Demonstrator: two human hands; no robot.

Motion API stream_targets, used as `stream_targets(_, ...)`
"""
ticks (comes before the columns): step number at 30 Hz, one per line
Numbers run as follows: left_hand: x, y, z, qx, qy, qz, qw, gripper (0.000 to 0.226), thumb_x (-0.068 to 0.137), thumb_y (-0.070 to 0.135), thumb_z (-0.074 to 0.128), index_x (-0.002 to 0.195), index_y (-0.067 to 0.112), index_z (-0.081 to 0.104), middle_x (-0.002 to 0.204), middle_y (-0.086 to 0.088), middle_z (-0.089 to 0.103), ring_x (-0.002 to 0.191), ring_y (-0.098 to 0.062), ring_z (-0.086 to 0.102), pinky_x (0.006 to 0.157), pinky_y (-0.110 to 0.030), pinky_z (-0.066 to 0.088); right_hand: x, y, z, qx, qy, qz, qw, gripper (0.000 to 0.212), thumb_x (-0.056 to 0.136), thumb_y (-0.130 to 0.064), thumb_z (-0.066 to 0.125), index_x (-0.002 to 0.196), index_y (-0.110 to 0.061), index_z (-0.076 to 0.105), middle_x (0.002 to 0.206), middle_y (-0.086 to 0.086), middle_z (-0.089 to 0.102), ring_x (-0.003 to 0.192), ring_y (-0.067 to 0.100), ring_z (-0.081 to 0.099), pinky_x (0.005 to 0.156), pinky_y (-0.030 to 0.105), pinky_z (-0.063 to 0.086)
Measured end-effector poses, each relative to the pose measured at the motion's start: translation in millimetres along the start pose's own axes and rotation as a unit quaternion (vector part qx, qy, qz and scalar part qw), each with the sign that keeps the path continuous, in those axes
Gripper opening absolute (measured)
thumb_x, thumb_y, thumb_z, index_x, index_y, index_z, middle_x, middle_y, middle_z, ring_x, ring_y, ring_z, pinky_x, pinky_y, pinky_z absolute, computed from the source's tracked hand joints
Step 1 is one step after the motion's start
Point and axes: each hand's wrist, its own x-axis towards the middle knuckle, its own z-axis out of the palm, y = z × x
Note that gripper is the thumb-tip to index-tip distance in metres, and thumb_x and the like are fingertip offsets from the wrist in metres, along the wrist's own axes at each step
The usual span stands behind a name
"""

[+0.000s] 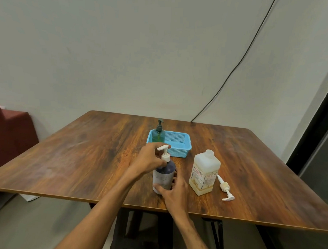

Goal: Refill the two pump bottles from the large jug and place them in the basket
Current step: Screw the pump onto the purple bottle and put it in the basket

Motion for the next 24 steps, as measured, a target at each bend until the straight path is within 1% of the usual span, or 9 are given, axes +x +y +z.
stream_targets(3, -7, -7, 11, -0.064, 0.048, 0.014, 0.997, 0.057, 0.074, 0.013, 0.083, 0.127, 0.018, 0.062, 0.114, 0.003, 0.068, 0.101, -0.01, 0.067, 0.087, -0.031, 0.06, 0, 0, 0, 0.003, 0.002, 0.001, 1.0, 0.091, 0.062, -0.047, 0.086, 0.138, -0.041, 0.038, 0.131, -0.016, 0.055, 0.12, 0.008, 0.054, 0.094, 0.039, 0.055)
stream_targets(6, -10, -11, 22, -0.077, 0.134, 0.012, 0.988, 0.047, 0.071, 0.028, 0.089, 0.111, 0.017, 0.066, 0.099, 0.005, 0.07, 0.088, -0.009, 0.068, 0.074, -0.022, 0.059, 1, -1, -1, 0.001, 0.004, -0.002, 1.0, 0.089, 0.06, -0.048, 0.086, 0.136, -0.041, 0.04, 0.127, -0.017, 0.057, 0.117, 0.006, 0.056, 0.091, 0.037, 0.056)
stream_targets(9, -10, -15, 27, -0.07, 0.172, 0.016, 0.983, 0.038, 0.07, 0.031, 0.09, 0.099, 0.014, 0.072, 0.089, 0.004, 0.073, 0.08, -0.009, 0.07, 0.07, -0.024, 0.059, 1, -1, -1, -0.002, 0.002, 0.002, 1.0, 0.09, 0.058, -0.05, 0.086, 0.135, -0.041, 0.041, 0.127, -0.018, 0.057, 0.117, 0.006, 0.056, 0.091, 0.038, 0.056)
stream_targets(12, -8, -17, 23, -0.07, 0.149, 0.023, 0.986, 0.037, 0.072, 0.025, 0.088, 0.105, 0.012, 0.075, 0.094, 0.003, 0.076, 0.083, -0.007, 0.071, 0.076, -0.028, 0.061, 1, 0, 0, -0.006, 0.004, 0.003, 1.0, 0.092, 0.058, -0.051, 0.085, 0.137, -0.041, 0.039, 0.127, -0.018, 0.057, 0.117, 0.006, 0.056, 0.09, 0.039, 0.056)
stream_targets(17, -9, -15, 10, -0.095, 0.056, 0.017, 0.994, 0.03, 0.084, 0.017, 0.079, 0.113, 0.012, 0.074, 0.101, 0.004, 0.076, 0.091, -0.013, 0.072, 0.087, -0.038, 0.06, 1, 0, 1, -0.006, 0.006, 0.002, 1.0, 0.092, 0.059, -0.048, 0.087, 0.136, -0.042, 0.038, 0.126, -0.018, 0.056, 0.116, 0.007, 0.057, 0.09, 0.039, 0.056)
stream_targets(19, -12, -14, 8, -0.106, 0.032, 0.022, 0.994, 0.027, 0.087, 0.015, 0.075, 0.114, 0.014, 0.073, 0.102, 0.005, 0.076, 0.092, -0.013, 0.072, 0.087, -0.034, 0.06, 1, 0, 0, -0.004, 0.004, -0.001, 1.0, 0.092, 0.059, -0.047, 0.087, 0.136, -0.043, 0.038, 0.127, -0.018, 0.056, 0.117, 0.006, 0.056, 0.09, 0.039, 0.056)
stream_targets(21, -14, -13, 8, -0.114, 0.013, 0.028, 0.993, 0.025, 0.09, 0.015, 0.071, 0.116, 0.016, 0.072, 0.104, 0.008, 0.074, 0.094, -0.011, 0.07, 0.082, -0.024, 0.058, 0, -1, 0, -0.002, 0.002, -0.003, 1.0, 0.09, 0.06, -0.045, 0.087, 0.136, -0.042, 0.039, 0.126, -0.017, 0.056, 0.115, 0.005, 0.056, 0.089, 0.038, 0.057)
stream_targets(22, -15, -12, 10, -0.114, 0.016, 0.03, 0.993, 0.026, 0.091, 0.016, 0.071, 0.117, 0.017, 0.07, 0.105, 0.009, 0.072, 0.095, -0.01, 0.069, 0.08, -0.02, 0.057, 0, -1, -1, -0.003, 0.003, -0.004, 1.0, 0.09, 0.061, -0.044, 0.087, 0.136, -0.042, 0.039, 0.126, -0.017, 0.056, 0.114, 0.005, 0.056, 0.089, 0.038, 0.057)
stream_targets(24, -14, -14, 16, -0.097, 0.069, 0.03, 0.992, 0.032, 0.086, 0.025, 0.076, 0.116, 0.019, 0.068, 0.105, 0.008, 0.07, 0.095, -0.009, 0.067, 0.077, -0.018, 0.056, 0, -2, -1, -0.005, 0.004, -0.005, 1.0, 0.09, 0.06, -0.046, 0.086, 0.137, -0.042, 0.039, 0.126, -0.016, 0.056, 0.114, 0.006, 0.057, 0.088, 0.038, 0.057)
